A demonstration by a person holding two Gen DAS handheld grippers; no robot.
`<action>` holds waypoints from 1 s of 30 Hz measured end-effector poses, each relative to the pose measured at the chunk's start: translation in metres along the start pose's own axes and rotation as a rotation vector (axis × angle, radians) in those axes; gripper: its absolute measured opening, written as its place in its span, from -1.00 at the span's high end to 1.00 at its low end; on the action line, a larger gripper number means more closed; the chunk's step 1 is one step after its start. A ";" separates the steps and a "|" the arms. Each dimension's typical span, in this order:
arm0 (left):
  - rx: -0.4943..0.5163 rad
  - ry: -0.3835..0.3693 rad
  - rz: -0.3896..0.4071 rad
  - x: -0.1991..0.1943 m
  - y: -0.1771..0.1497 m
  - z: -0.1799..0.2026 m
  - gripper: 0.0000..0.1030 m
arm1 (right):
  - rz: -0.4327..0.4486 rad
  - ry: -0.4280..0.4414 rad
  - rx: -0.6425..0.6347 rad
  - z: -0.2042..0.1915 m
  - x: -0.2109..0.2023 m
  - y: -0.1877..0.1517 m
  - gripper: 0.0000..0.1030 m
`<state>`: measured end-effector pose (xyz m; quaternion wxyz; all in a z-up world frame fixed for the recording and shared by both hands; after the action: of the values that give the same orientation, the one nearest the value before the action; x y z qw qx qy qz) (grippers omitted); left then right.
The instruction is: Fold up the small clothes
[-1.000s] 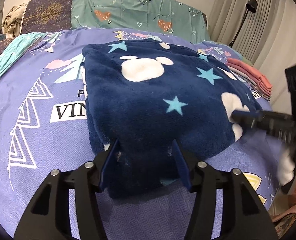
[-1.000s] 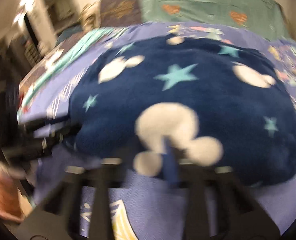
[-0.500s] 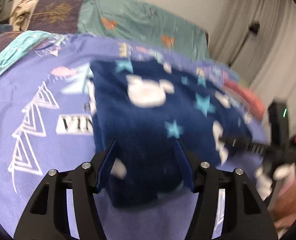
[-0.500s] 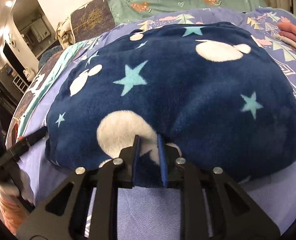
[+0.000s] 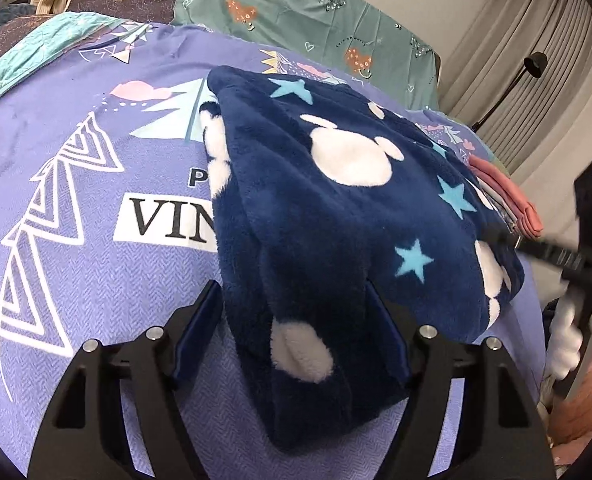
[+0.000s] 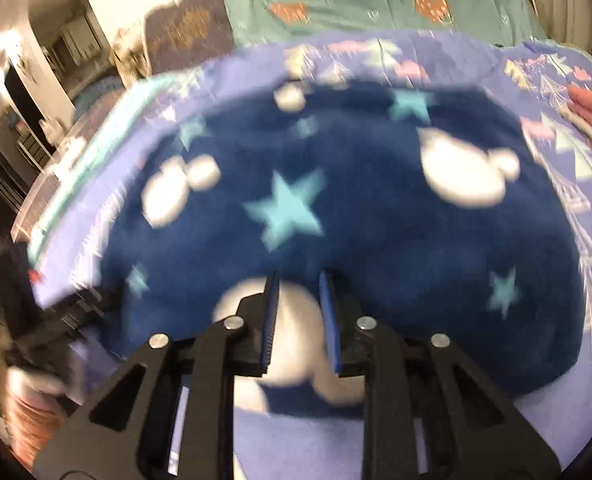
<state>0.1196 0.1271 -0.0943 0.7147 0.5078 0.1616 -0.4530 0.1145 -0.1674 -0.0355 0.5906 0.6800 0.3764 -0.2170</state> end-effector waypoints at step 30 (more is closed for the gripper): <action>-0.080 -0.108 -0.009 0.016 0.039 -0.027 -0.48 | 0.025 -0.067 -0.283 -0.013 0.046 0.067 0.15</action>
<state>0.1658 0.1455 -0.0946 0.7401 0.4530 0.1428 -0.4762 0.1926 -0.1446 -0.0236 0.6954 0.5869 0.3749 -0.1773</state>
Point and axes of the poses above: each gripper's, at about its wrist camera, not at the fingertips, and x roughly the way its jaws point, z to its right, y to its top, the point moved 1 cm from there along x, roughly the way its jaws point, and after that the axes turned 3 degrees about -x, right-handed, at the moved point
